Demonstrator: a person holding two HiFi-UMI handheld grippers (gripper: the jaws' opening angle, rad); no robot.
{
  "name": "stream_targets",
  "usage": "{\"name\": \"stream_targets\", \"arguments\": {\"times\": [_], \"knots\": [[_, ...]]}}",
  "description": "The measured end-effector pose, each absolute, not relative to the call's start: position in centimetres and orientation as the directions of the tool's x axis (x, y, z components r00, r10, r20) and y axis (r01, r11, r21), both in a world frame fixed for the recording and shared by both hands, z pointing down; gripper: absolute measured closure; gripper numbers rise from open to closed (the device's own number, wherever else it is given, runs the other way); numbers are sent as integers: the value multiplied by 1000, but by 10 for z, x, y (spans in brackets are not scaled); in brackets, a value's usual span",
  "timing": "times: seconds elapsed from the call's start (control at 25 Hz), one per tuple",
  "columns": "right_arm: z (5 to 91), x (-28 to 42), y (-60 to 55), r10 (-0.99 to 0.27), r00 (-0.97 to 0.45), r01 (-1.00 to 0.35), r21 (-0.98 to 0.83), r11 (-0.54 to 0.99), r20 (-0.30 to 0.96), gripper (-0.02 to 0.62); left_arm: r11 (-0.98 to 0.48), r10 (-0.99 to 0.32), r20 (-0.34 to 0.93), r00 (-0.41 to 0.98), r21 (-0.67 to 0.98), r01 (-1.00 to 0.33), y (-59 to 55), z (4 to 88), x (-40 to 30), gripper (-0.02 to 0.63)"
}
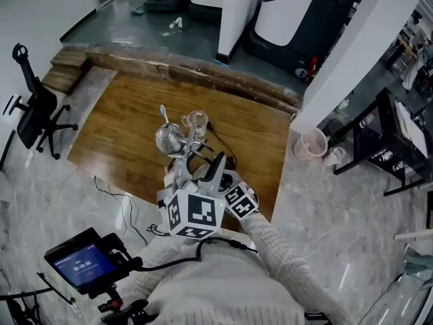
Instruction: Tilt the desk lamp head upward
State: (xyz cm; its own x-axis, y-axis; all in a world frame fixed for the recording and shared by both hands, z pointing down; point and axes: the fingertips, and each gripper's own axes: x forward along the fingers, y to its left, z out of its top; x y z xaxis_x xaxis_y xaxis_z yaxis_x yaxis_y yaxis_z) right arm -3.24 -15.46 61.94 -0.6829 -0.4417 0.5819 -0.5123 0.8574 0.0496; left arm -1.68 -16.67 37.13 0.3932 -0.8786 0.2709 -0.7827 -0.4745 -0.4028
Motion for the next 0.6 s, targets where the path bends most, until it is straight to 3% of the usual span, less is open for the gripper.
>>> {"name": "stream_targets", "arguments": {"times": [0.4,0.52,0.6], "knots": [[617,-30,-157,-448,-676,-516,57,855,585,408,-483,-874,259,411,-378,-789,-169,369,-14,428],[616,-30,-158,-448,-681,-536,23,844,579,407,-507,-862,219,457,-371,-778,-165,373,-11,361],[608,-27,-155,-452,-698,-555,-21,832,555,351,-548,-836,171,521,-245,-799,-155,373,-12,323]]}}
